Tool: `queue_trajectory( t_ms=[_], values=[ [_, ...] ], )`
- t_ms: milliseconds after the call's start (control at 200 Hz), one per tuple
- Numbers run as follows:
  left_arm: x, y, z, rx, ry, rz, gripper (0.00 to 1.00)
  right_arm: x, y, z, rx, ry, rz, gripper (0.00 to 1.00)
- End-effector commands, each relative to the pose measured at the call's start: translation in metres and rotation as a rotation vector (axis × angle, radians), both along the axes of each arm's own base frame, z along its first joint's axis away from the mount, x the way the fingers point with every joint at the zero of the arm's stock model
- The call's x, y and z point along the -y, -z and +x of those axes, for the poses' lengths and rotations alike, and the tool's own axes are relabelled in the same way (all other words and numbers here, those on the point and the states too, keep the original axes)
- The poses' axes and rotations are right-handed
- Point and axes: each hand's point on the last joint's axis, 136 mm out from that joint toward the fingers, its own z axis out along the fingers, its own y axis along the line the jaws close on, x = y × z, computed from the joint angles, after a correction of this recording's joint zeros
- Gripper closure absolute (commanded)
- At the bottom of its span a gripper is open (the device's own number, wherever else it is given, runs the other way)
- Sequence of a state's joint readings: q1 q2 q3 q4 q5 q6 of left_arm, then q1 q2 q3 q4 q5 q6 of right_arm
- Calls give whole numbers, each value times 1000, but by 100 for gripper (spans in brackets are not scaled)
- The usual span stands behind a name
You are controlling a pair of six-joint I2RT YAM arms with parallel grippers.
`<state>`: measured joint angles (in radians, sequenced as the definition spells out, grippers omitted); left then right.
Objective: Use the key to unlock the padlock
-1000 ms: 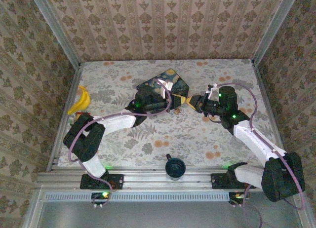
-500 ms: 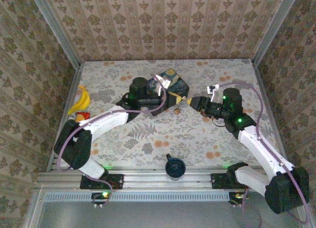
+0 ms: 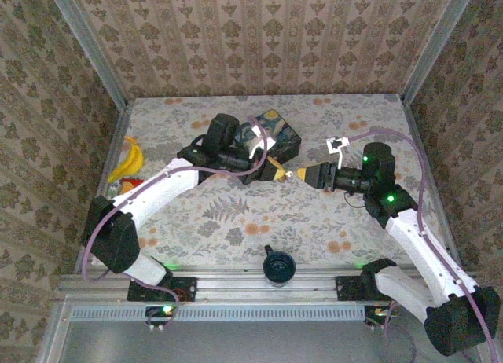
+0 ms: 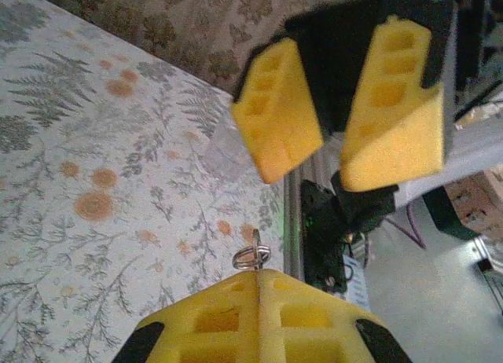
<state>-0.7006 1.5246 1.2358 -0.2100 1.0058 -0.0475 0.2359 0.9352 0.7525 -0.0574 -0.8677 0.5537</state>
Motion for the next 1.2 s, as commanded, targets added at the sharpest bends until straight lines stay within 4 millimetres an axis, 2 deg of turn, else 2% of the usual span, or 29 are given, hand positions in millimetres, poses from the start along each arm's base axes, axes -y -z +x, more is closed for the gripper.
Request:
queue_trajectory(
  t_ms=[0, 235, 655, 955, 1190],
  values=[
    [-9, -15, -24, 39, 93, -17, 100, -12, -13, -12, 65, -109, 7, 61],
    [-9, -19, -31, 30, 130, -46, 100, -23, -8, -22, 63, -181, -13, 64],
    [-10, -23, -36, 21, 158, -67, 100, -35, 2, -26, 36, -232, -26, 66],
    [-13, -25, -34, 18, 155, -77, 100, -35, 7, -25, 25, -236, -34, 78],
    [-13, -29, -25, 0, 130, -104, 100, -35, 5, -30, 35, -256, -21, 96]
  ],
)
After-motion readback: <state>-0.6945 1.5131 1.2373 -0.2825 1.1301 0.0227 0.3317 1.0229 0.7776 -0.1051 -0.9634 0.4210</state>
